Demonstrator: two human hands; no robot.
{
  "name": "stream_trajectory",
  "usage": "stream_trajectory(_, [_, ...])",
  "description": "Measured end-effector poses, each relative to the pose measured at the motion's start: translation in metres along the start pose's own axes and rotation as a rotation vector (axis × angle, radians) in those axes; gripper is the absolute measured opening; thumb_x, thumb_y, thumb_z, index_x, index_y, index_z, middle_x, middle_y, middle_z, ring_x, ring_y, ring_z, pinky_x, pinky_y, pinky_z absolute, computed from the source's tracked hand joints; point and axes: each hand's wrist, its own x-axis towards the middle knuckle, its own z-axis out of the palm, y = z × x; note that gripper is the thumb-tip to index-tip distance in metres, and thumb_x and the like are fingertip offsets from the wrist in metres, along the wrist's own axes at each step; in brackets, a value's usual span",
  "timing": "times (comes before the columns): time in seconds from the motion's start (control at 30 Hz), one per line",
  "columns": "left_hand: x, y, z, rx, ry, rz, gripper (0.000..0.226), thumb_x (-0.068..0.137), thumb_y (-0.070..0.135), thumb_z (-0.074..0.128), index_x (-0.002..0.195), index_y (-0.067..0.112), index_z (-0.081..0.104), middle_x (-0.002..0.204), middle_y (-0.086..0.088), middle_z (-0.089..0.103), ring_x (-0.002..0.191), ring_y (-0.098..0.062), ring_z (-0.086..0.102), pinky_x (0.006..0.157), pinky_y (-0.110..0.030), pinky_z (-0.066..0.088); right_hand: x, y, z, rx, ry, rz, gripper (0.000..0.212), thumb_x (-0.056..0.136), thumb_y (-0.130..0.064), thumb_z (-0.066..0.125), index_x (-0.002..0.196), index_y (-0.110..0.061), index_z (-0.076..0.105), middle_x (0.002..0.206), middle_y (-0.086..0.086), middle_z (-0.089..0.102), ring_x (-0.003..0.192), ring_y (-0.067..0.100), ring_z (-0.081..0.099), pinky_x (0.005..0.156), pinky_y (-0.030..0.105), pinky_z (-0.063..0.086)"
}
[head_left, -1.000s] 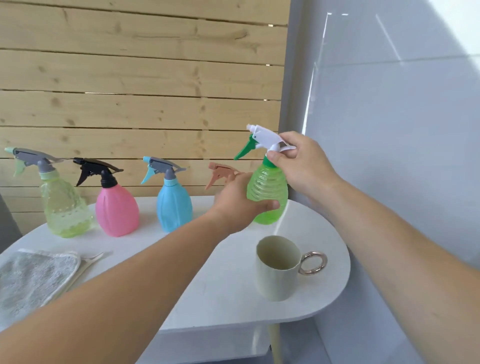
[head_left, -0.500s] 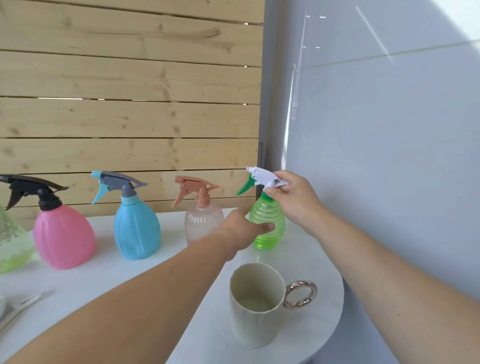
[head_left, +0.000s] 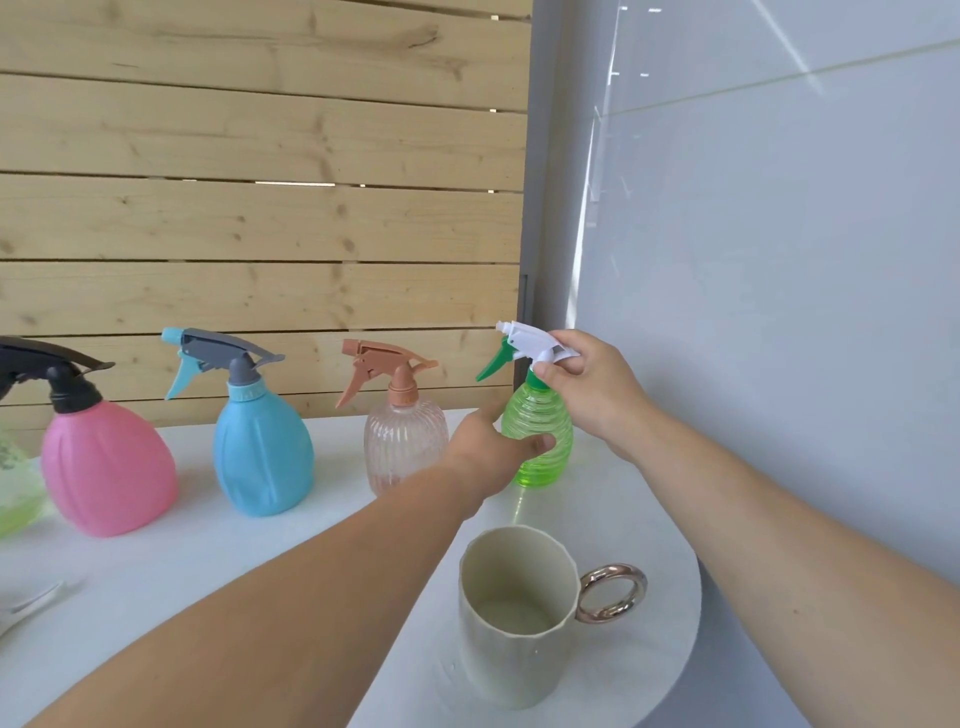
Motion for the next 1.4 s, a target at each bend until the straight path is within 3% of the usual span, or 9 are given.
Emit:
stream_trajectory(0.2, [-0.001,-0.002,0.002,0.012,-0.006,-0.040,0.089,0.073,0.050,0.086,0.151,0.036,0.044,0.134,-0.011,0.065,0.124,-0.036,0.062,0.095,-0.040,0.056,-0.005,-0.001,-0.003,-0.001,-0.015,0.003,0.041,0.095,-0.023,0.063,0.135,-0.031,0.055,0.099,-0.005,0.076,0.099,0.017,0.067,0.082,0.029,0.049])
stream_trajectory(0.3, [-0.008,0.001,-0.007,0.028,0.005,-0.099,0.096,0.079,0.050,0.083,0.158,0.025,0.034,0.147,-0.011,0.054,0.131,-0.035,0.056,0.107,-0.044,0.050,-0.009,-0.005,-0.008,0.021,0.016,0.020,0.057,0.094,-0.028,0.065,0.146,-0.030,0.042,0.112,-0.002,0.073,0.109,0.011,0.063,0.079,0.017,0.042])
stream_trajectory(0.5, [-0.062,0.024,-0.042,-0.056,-0.046,-0.127,0.042,0.097,0.039,0.067,0.128,0.010,0.062,0.114,-0.009,0.061,0.098,-0.022,0.059,0.099,-0.039,0.055,-0.031,-0.028,-0.020,-0.092,0.198,0.048,0.058,0.090,-0.040,0.065,0.143,-0.032,0.044,0.143,0.004,0.051,0.127,0.019,0.052,0.088,0.023,0.040])
stream_trajectory(0.77, [-0.173,0.018,-0.124,-0.002,0.063,-0.040,0.017,0.099,0.029,0.065,0.107,0.014,0.069,0.104,-0.007,0.076,0.089,-0.016,0.072,0.091,-0.039,0.059,-0.107,-0.100,0.005,-0.147,0.213,-0.197,0.015,0.094,-0.027,0.058,0.109,-0.025,0.062,0.114,-0.006,0.059,0.106,0.009,0.056,0.083,0.023,0.041])
stream_trajectory(0.87, [-0.211,-0.003,-0.168,0.143,0.206,-0.023,0.012,0.097,0.030,0.066,0.105,0.021,0.068,0.100,-0.003,0.075,0.091,-0.021,0.072,0.087,-0.040,0.059,-0.146,-0.129,0.040,-0.092,0.092,-0.241,0.010,0.094,-0.026,0.058,0.098,-0.024,0.068,0.098,-0.013,0.067,0.090,0.001,0.061,0.077,0.018,0.047])
stream_trajectory(0.93, [-0.234,-0.024,-0.198,0.295,0.314,-0.018,0.013,0.096,0.031,0.066,0.108,0.024,0.067,0.097,0.004,0.072,0.092,-0.020,0.069,0.075,-0.031,0.055,-0.168,-0.141,0.068,-0.079,-0.076,-0.242,0.011,0.095,-0.024,0.058,0.092,-0.023,0.068,0.086,-0.008,0.070,0.078,0.005,0.061,0.072,0.019,0.047])
stream_trajectory(1.0, [-0.253,-0.048,-0.229,0.415,0.431,-0.019,0.019,0.097,0.030,0.065,0.114,0.025,0.066,0.109,0.005,0.069,0.103,-0.017,0.065,0.079,-0.028,0.047,-0.187,-0.148,0.101,-0.109,-0.290,-0.209,0.014,0.097,-0.027,0.056,0.091,-0.022,0.067,0.086,-0.005,0.070,0.081,0.010,0.062,0.078,0.022,0.048])
stream_trajectory(1.23, [-0.292,-0.110,-0.330,0.696,0.625,-0.327,0.046,0.101,0.043,0.047,0.144,0.026,0.050,0.141,-0.007,0.054,0.124,-0.033,0.051,0.100,-0.045,0.048,-0.227,-0.151,0.226,-0.272,-0.698,-0.254,0.026,0.099,-0.036,0.050,0.118,-0.025,0.064,0.126,-0.010,0.061,0.119,0.011,0.052,0.103,0.027,0.039])
stream_trajectory(1.4, [-0.308,-0.151,-0.358,0.746,0.509,-0.283,0.038,0.105,0.036,0.040,0.139,0.026,0.055,0.146,-0.003,0.051,0.133,-0.030,0.040,0.104,-0.042,0.040,-0.235,-0.171,0.304,-0.410,-0.830,-0.418,0.049,0.100,-0.040,0.049,0.145,-0.023,0.043,0.159,-0.002,0.030,0.148,0.017,0.016,0.119,0.030,0.015])
